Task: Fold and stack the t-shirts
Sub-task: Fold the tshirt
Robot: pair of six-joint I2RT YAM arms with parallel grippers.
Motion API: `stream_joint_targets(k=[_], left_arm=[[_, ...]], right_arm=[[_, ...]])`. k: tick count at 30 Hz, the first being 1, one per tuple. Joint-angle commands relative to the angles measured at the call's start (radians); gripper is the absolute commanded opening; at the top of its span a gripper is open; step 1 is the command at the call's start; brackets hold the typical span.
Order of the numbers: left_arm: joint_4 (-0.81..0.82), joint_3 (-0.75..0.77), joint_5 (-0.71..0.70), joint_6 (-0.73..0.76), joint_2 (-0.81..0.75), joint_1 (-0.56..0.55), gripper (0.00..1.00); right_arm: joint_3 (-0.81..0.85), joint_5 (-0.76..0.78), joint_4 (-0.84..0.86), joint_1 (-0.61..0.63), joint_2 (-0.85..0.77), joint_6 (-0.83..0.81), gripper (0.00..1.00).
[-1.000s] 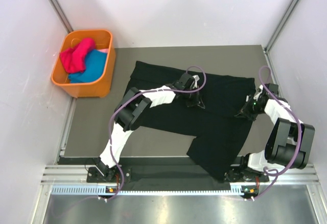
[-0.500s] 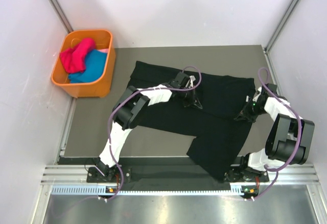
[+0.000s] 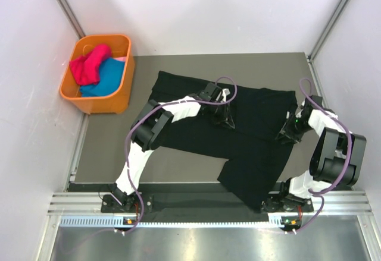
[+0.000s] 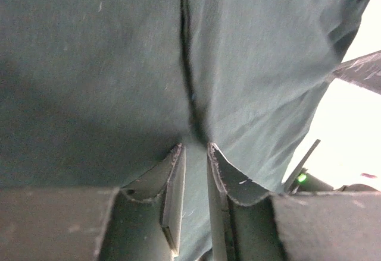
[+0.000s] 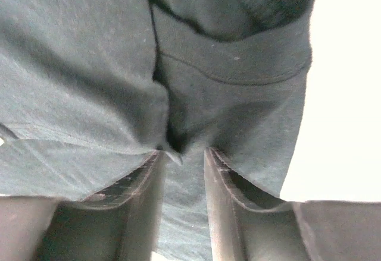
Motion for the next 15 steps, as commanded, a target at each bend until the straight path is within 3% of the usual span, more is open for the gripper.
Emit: stream_joint_targets(k=[1, 7, 11, 15], left_arm=[[-0.127, 0.03, -0.018, 0.185, -0.125, 0.033, 0.27], [-0.195, -0.138, -0.039, 0.353, -0.341, 0.158, 0.32], [-0.22, -0.261, -0.015, 0.376, -0.482, 0.258, 0.32], [-0.198, -0.35, -0.041, 0.388, -0.628, 0.321, 0.34]], right_arm=[[0.06, 0.06, -0.012, 0.0, -0.056, -0.025, 0.42], [0.101, 0.095, 0.131, -0.006, -0.095, 0.037, 0.77], [0.248, 0.103, 0.156, -0.007, 0.037, 0.072, 0.86], [0.46, 0.128, 0.157, -0.008, 0.187, 0.063, 0.88]])
